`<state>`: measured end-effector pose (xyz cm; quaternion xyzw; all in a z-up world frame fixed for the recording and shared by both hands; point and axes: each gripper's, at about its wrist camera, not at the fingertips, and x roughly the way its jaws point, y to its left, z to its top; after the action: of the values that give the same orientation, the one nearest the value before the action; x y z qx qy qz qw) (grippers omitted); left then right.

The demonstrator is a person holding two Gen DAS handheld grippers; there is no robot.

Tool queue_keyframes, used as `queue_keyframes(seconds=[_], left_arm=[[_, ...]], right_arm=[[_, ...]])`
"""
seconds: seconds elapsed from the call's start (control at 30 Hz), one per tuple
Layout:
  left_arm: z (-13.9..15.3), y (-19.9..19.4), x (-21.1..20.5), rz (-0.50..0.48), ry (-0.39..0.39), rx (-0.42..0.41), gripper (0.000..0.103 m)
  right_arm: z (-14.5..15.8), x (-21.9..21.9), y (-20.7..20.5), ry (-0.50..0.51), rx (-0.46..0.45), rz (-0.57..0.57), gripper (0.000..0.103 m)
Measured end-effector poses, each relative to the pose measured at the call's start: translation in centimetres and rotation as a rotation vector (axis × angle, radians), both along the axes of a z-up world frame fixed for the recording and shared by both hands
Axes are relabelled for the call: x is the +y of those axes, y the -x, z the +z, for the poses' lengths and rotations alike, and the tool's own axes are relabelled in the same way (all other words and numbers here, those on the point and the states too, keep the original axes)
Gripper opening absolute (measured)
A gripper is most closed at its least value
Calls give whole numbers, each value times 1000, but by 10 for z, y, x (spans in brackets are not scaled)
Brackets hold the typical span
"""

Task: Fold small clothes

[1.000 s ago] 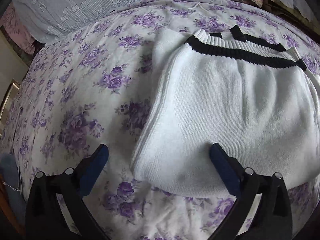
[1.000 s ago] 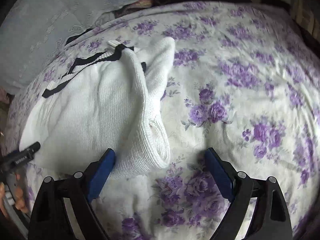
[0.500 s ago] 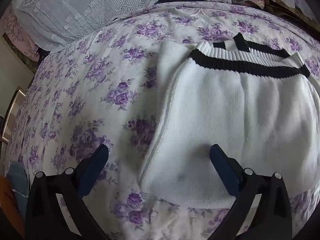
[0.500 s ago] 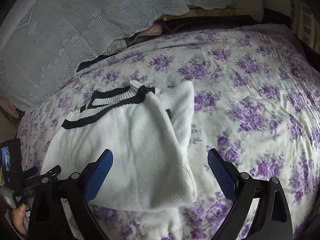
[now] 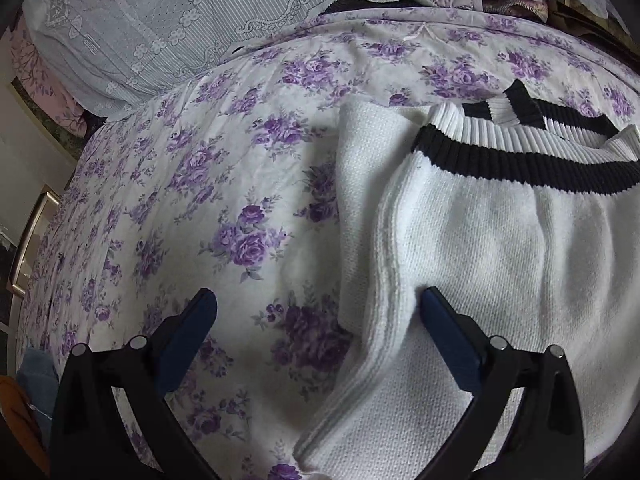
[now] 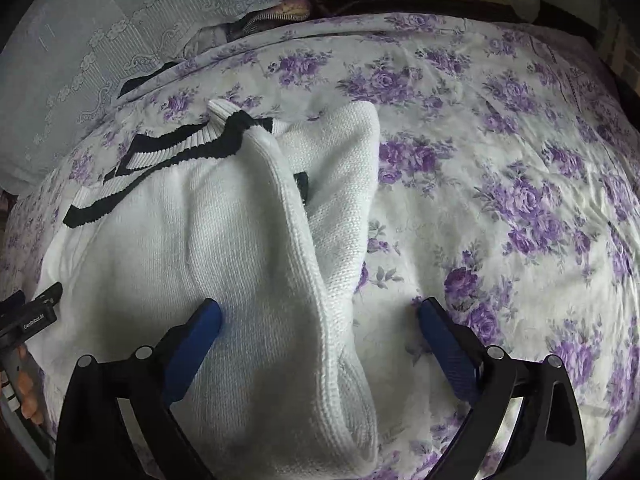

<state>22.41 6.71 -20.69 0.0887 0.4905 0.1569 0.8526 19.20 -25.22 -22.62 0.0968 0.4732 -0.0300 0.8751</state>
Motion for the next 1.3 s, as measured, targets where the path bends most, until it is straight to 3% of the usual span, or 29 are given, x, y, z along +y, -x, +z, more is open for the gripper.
queue_keyframes(seconds=[0.23, 0.37, 0.43, 0.53, 0.67, 0.83, 1.0, 1.13, 1.3], left_arm=[[30, -18, 15, 49, 81, -70, 99], [6, -37, 26, 92, 127, -22, 99], [-2, -30, 30, 105, 159, -87, 99], [-5, -20, 23, 84, 103, -159, 99], [4, -14, 19, 72, 74, -147, 99], [14, 32, 27, 30, 162, -56, 99], [-10, 107, 36, -6, 202, 14, 99], [-14, 153, 29, -60, 150, -5, 99], [-17, 178, 26, -122, 172, 26, 99]], right_arm=[[14, -21, -3, -106, -55, -104, 99], [2, -23, -13, -127, -46, -133, 100], [-4, -17, -9, -82, -103, -110, 100], [-5, -17, -10, -77, -116, -103, 100], [-4, -17, -9, -72, -107, -76, 100], [3, -22, 27, -93, -57, -35, 100], [1, -31, 95, -154, -54, -32, 100], [1, -33, 144, -151, -69, -40, 100], [1, -32, 187, -158, -98, -77, 100]])
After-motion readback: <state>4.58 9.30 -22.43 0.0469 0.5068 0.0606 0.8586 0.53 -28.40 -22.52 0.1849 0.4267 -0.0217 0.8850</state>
